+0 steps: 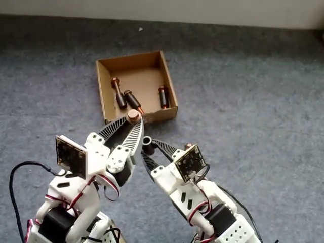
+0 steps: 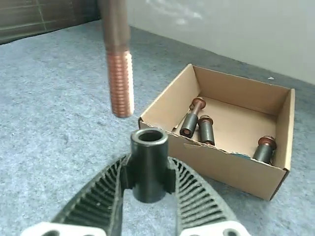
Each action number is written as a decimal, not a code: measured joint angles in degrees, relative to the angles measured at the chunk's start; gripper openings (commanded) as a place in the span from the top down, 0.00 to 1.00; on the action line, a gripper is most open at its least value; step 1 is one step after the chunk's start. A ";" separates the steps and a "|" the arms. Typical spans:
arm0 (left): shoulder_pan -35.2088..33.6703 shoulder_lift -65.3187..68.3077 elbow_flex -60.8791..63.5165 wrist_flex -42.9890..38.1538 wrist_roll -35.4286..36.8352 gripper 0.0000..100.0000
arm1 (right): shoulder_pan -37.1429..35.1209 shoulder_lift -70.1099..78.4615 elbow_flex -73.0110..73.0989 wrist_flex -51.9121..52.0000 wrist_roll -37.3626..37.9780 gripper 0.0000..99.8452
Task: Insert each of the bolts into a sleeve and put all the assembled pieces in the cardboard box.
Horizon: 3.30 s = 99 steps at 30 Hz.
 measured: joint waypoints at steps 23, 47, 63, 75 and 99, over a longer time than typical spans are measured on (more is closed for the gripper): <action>0.09 -0.35 4.04 -1.58 0.00 0.99 | -3.25 0.00 0.00 0.53 0.00 1.00; -0.18 -0.88 4.04 0.09 -0.09 0.99 | -0.97 0.00 0.00 0.53 0.09 1.00; 0.62 -0.35 4.04 0.35 0.18 0.99 | -2.46 0.00 0.00 0.53 0.09 1.00; 3.34 -0.97 5.19 3.69 -6.15 0.99 | 0.79 0.00 -0.35 0.62 0.18 1.00; 1.67 -0.62 9.23 4.57 -11.25 0.80 | 5.98 -0.62 -0.44 0.53 -3.16 1.00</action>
